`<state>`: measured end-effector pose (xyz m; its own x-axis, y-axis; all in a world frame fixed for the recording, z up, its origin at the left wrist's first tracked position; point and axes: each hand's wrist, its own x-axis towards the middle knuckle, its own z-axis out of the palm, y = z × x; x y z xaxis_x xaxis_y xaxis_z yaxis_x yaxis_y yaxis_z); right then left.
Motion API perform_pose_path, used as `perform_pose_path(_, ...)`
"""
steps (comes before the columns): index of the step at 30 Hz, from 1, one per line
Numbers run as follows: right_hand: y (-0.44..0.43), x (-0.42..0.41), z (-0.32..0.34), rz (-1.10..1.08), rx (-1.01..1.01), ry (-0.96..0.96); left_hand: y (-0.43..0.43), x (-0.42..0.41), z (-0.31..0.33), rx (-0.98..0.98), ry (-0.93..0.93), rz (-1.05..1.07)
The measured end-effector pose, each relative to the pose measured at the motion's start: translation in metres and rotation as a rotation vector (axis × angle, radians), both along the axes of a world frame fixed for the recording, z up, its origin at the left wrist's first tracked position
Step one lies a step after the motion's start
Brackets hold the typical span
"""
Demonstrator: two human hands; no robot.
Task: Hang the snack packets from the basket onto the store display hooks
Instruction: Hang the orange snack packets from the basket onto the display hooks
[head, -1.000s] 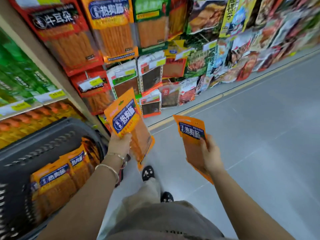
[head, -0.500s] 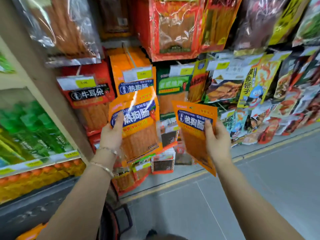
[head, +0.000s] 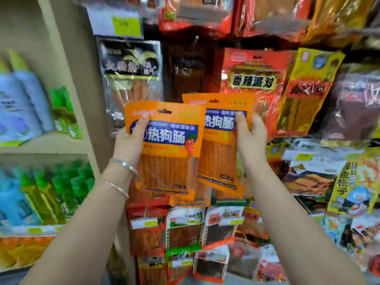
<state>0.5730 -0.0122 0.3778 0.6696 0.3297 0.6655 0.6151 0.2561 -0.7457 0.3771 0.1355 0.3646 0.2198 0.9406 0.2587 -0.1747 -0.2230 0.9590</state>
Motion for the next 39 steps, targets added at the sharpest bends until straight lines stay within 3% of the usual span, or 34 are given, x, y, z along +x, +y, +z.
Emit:
perform_pose_path(10,0.068,0.014,0.1,0.271,0.092,0.23,0.015,0.001,0.067,0.137,-0.034,0.06)
perform_pose_path(20,0.088,0.022,0.122,0.34,0.12,0.345,0.03,0.009,0.07,0.163,-0.052,0.06)
perform_pose_path(27,0.111,0.035,0.121,0.156,0.019,0.251,0.04,0.011,0.073,0.162,-0.019,0.022)
perform_pose_path(33,0.132,0.04,0.128,-0.091,-0.176,0.041,0.044,0.024,0.082,0.136,-0.025,-0.047)
perform_pose_path(39,0.14,0.038,0.123,0.107,-0.427,0.011,0.044,0.033,0.086,0.191,0.04,-0.027)
